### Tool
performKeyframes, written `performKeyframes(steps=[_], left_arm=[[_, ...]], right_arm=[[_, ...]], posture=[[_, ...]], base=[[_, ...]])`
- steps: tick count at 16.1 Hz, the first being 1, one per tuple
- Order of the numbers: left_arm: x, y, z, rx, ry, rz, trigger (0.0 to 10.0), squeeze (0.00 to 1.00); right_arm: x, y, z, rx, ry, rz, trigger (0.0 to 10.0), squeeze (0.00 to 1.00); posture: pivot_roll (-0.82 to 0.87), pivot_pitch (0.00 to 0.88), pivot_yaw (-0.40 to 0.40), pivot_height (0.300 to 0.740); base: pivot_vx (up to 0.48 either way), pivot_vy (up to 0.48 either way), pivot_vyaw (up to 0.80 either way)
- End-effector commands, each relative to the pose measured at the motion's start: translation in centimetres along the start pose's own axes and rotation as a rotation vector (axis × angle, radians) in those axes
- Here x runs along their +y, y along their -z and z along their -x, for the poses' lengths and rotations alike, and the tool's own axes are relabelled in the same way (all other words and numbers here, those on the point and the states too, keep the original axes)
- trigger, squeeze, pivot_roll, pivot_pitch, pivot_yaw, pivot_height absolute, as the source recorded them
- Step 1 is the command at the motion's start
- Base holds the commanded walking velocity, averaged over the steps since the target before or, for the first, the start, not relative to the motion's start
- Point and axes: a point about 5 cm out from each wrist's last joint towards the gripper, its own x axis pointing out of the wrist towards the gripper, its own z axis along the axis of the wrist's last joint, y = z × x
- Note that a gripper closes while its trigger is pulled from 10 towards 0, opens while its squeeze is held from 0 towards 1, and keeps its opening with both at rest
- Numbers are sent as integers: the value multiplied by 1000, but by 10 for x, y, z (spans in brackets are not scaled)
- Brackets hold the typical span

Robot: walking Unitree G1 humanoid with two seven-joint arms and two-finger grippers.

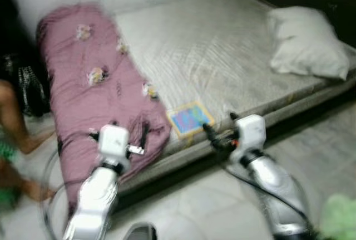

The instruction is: Clean up the room

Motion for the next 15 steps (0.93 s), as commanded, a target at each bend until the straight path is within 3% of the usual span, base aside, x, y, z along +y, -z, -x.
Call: performKeyframes(steps=[1,8,15], left_arm=[[-1,-6,-2,-19,9,-1,10000,0],[-1,-6,-2,-17,14,4,10000,0],[-5,-8,-1,-30,57,24,10000,0]], right_arm=[[-2,-1,2,0,0,10,10000,0],[-2,-1,2,-8,4,0,10000,0],[-4,-2,2,-18,19,-12,10000,0]], posture=[[-55,63,24,740],[-56,65,25,740],[-57,65,26,740]], base=[[0,0,669],[0,0,669],[35,0,0]])
